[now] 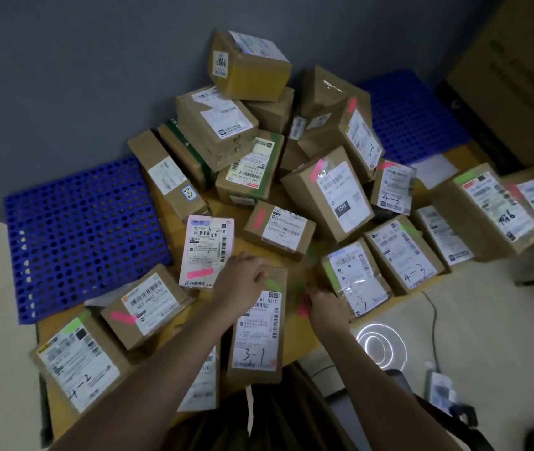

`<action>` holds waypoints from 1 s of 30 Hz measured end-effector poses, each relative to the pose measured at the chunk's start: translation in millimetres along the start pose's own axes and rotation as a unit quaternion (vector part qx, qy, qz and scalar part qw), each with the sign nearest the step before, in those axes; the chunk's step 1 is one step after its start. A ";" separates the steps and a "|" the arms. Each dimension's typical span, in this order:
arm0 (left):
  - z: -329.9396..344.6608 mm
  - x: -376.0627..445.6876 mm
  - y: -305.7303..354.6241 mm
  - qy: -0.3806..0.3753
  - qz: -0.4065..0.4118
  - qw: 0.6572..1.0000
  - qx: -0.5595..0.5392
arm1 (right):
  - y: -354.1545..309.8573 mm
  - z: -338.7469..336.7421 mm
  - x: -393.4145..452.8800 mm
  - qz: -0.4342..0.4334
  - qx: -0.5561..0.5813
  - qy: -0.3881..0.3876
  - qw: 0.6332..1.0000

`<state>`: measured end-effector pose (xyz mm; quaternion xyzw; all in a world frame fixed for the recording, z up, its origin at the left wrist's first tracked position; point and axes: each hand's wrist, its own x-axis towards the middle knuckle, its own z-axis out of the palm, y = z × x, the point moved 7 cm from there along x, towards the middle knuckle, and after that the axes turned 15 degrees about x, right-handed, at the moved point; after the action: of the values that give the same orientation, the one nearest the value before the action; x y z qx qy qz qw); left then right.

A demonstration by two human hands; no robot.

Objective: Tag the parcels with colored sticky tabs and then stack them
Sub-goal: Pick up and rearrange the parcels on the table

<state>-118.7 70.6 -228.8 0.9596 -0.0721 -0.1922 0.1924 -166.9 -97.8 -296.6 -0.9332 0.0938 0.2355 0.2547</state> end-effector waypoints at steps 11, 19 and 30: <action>-24.3 21.2 -28.3 0.071 -0.076 0.994 0.032 | -65.3 -57.4 77.4 -0.125 -0.082 0.055 0.987; -38.4 28.2 -58.6 0.113 -0.191 0.974 -0.035 | -73.3 -76.7 74.3 -0.182 -0.092 0.063 0.977; -37.0 36.9 -92.3 0.018 -0.262 0.965 -0.011 | -93.1 -71.1 81.1 -0.178 -0.091 -0.026 0.979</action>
<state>-64.3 159.9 -246.5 0.9462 0.1870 -0.2194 0.1468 -40.9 -59.8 -242.0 -0.9476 -0.1026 0.2181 0.2095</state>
